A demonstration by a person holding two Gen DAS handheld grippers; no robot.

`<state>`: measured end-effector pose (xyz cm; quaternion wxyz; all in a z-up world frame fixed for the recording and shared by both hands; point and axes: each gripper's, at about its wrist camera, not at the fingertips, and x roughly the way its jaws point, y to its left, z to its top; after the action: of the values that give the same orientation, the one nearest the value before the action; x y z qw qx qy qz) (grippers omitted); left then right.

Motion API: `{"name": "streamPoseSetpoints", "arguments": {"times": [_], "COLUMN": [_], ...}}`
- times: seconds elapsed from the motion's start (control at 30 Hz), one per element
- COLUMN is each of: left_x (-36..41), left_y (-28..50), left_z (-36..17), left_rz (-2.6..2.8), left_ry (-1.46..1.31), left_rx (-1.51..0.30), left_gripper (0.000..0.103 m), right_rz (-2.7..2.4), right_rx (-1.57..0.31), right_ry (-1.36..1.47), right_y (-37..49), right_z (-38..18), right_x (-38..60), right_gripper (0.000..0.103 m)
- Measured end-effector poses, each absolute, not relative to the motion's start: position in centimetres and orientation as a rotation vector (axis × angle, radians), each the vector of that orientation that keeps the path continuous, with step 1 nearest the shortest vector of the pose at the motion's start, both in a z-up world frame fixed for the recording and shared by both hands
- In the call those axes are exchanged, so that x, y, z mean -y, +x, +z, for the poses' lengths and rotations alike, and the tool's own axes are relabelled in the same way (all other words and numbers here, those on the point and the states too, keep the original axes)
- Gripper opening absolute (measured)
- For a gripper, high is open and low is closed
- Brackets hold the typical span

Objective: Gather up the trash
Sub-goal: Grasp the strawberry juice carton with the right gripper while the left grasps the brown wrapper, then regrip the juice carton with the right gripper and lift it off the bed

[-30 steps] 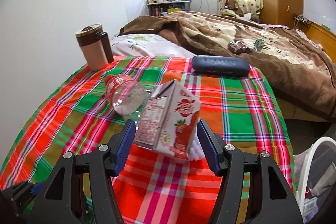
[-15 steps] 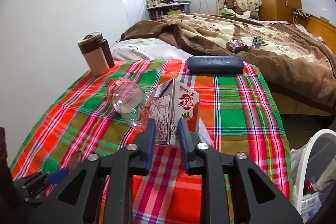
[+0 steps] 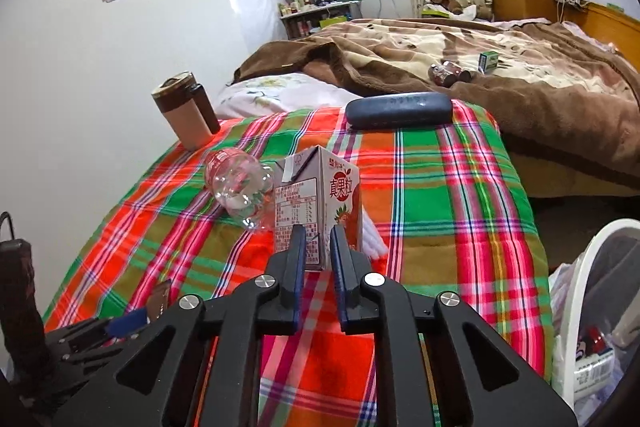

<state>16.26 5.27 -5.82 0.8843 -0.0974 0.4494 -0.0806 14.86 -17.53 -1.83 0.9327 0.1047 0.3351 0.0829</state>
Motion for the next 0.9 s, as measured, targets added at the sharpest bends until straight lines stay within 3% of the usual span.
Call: {"name": "streamPoseSetpoints", "arguments": {"times": [0.07, 0.27, 0.4, 0.67, 0.77, 0.83, 0.9], "left_x": [-5.2, -5.1, -5.9, -6.2, -6.1, -6.1, -6.2], "left_y": [16.3, 16.2, 16.0, 15.5, 15.3, 14.9, 14.8], "left_z": [-5.9, -5.8, -5.9, -6.1, -6.1, -6.0, -6.0], "left_rz": [-0.162, -0.154, -0.143, -0.154, -0.167, -0.169, -0.166], "left_ry": [-0.196, -0.18, -0.219, -0.232, -0.234, -0.231, -0.23], "left_rx": [-0.931, -0.921, -0.917, -0.911, -0.909, -0.908, -0.908], "left_gripper": [0.042, 0.04, 0.023, 0.013, 0.013, 0.013, 0.013], "right_rz": [0.162, 0.148, 0.109, 0.138, 0.196, 0.232, 0.251], "right_rx": [-0.695, -0.718, -0.742, -0.751, -0.752, -0.763, -0.779], "right_ry": [0.225, 0.24, 0.245, 0.293, 0.314, 0.311, 0.31], "right_y": [14.6, 13.8, 13.2, 12.6, 12.5, 12.5, 12.6], "right_z": [-2.0, -2.5, -2.8, -3.1, -3.2, -3.4, -3.7], "right_x": [18.0, 19.1, 19.9, 21.0, 20.6, 19.9, 19.2], "right_gripper": [0.025, 0.026, 0.026, 0.026, 0.038, 0.055, 0.057]}}
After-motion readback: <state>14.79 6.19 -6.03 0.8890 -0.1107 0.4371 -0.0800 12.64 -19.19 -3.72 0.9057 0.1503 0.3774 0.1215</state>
